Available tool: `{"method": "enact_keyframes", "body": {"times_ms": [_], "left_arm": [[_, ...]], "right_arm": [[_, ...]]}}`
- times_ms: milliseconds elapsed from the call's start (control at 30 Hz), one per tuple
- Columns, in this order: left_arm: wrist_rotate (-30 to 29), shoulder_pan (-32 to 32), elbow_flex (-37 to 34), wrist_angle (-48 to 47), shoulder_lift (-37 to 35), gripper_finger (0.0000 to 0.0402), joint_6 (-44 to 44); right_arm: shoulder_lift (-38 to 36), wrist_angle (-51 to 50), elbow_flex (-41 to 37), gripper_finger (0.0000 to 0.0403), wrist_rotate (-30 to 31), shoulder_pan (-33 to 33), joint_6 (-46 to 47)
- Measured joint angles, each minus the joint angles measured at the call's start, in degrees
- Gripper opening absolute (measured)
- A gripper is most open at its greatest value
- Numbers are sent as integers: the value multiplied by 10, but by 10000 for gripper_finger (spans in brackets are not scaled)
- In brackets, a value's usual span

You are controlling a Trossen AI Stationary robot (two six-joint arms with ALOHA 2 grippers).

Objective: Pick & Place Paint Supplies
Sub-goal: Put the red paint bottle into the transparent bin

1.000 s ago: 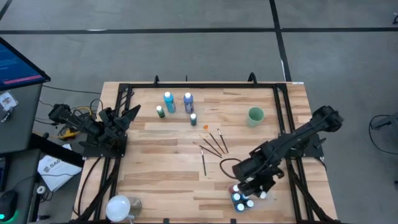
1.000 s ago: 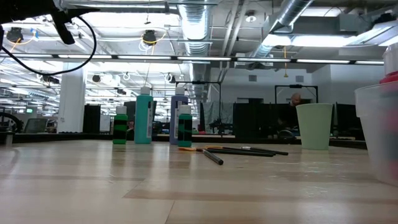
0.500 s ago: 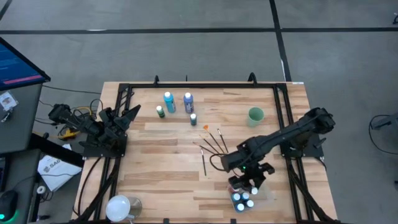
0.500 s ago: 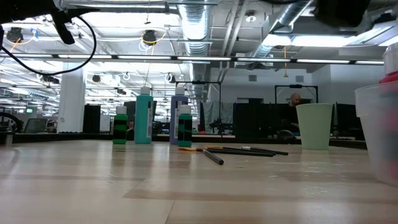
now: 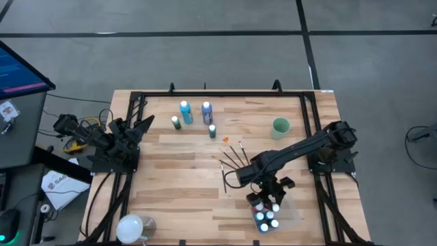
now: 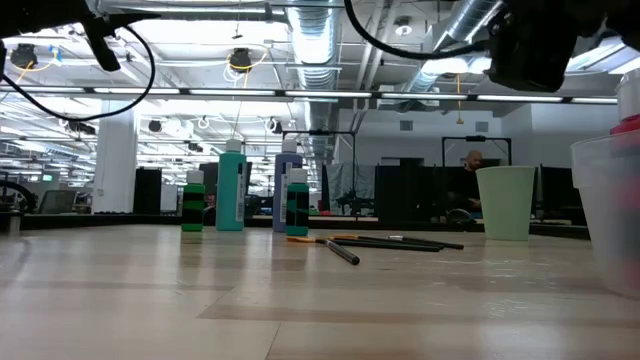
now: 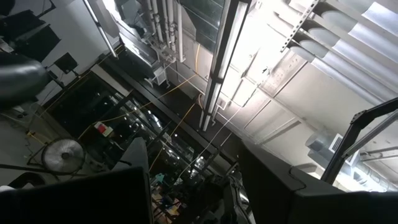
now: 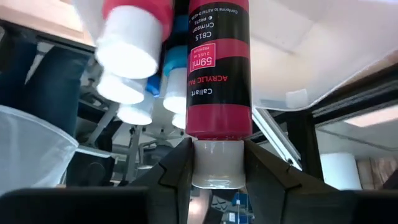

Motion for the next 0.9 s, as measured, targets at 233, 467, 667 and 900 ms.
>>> {"method": "enact_keyframes", "body": {"times_ms": [233, 467, 667, 900], "left_arm": [[0, 0, 0, 0, 0, 132, 0], [0, 0, 0, 0, 0, 132, 0], [0, 0, 0, 0, 0, 132, 0], [0, 0, 0, 0, 0, 132, 0]], "right_arm": [[1, -1, 0, 112, 7, -12, -10], [10, -2, -1, 112, 12, -22, -23], [8, -1, 0, 112, 24, -30, -28], [8, -3, 0, 112, 40, -38, -33]]}}
